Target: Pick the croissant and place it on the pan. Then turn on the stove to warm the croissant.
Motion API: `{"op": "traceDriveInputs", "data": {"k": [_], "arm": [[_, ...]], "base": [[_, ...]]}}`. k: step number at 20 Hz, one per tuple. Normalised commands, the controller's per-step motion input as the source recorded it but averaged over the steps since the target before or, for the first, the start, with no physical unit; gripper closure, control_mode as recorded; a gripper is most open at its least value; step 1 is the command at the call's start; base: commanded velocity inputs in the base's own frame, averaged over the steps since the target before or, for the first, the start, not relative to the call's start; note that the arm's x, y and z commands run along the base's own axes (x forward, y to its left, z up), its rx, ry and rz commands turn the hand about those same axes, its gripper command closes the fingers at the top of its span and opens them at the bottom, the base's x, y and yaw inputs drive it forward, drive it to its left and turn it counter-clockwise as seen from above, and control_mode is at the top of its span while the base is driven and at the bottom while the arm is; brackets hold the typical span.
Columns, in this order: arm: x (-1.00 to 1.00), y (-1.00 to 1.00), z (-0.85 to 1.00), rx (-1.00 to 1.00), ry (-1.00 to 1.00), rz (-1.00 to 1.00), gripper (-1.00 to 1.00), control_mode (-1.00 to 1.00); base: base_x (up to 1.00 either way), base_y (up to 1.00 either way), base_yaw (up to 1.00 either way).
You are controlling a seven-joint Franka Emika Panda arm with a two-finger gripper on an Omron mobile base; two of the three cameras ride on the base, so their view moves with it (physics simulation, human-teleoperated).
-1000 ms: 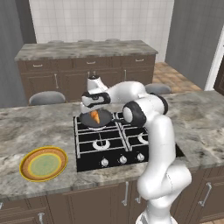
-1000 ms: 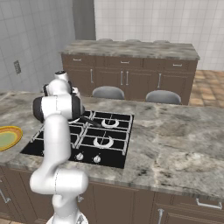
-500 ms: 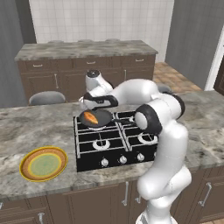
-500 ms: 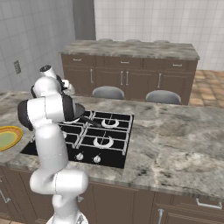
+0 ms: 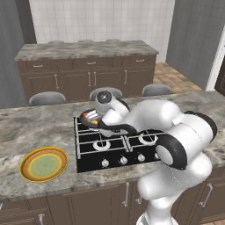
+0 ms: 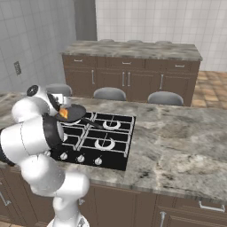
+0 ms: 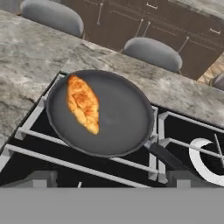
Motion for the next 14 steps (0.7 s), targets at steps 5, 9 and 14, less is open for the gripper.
{"op": "traceDriveInputs", "data": {"k": [5, 9, 14], "arm": [[-0.99, -0.42, 0.0, 0.05, -0.16, 0.0, -1.0, -1.0], [-0.64, -0.09, 0.0, 0.07, -0.02, 0.0, -1.0, -1.0], [-0.51, 0.0, 0.0, 0.12, 0.13, 0.0, -1.0, -1.0]], "base": [[0.0, 0.0, 0.0], [0.0, 0.0, 0.0], [0.0, 0.0, 0.0]]}}
